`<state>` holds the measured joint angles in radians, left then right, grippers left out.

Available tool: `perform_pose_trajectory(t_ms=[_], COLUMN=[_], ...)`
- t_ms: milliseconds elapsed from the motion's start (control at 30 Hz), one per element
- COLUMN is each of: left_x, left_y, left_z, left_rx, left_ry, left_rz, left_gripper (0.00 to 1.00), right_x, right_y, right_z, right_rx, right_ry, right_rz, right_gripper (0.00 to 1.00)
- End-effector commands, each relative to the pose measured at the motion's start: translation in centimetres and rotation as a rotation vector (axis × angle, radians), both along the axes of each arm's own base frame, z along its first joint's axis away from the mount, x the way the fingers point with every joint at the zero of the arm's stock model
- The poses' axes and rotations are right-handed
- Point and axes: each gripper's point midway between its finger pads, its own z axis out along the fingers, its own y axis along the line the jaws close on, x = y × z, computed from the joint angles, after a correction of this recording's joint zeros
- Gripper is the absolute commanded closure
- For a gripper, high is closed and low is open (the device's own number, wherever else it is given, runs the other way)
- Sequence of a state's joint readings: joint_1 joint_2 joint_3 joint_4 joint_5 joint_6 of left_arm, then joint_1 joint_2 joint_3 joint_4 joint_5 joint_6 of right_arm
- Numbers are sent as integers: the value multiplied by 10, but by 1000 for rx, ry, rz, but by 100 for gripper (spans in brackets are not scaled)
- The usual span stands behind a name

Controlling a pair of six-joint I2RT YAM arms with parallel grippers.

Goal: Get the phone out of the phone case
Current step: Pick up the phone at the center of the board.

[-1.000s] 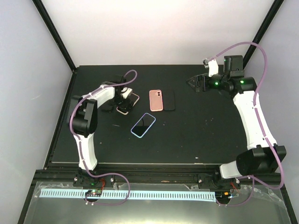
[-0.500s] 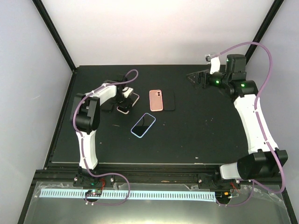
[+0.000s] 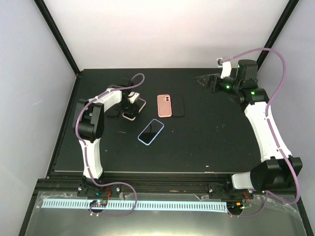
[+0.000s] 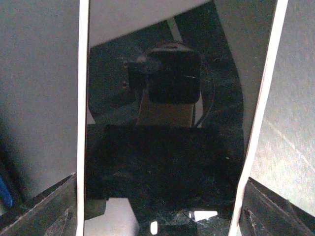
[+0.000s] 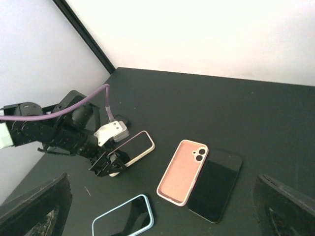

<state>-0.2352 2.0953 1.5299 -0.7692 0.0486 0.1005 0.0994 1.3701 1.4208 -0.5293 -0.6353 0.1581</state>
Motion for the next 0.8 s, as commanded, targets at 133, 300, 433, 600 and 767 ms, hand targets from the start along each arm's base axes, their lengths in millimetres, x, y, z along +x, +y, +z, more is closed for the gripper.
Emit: perform_pose_trajectory(t_ms=[133,300,433,600,767], left_x=[-5,-18,-25,-30,-34], left_y=[1,-2,-5,-21,-38], left_z=[62,79,95,144,207], left_rx=[-78,-137,-185,-297,-402], left_ry=[-160,-204,-241,-358,-480], left_rz=[60,80,100,84,59], left_gripper=[59,59,60,60,60], right_x=[6,16,22,17,18], right_y=[5,9,23,52,68], right_z=[-23,-42,-62,-71,-57], right_rx=[164,236,287,300,354], right_ry=[87,177,267,315,309], right_rz=[-40,-63,-49,7,19], right_gripper=[0,2,4,7,9])
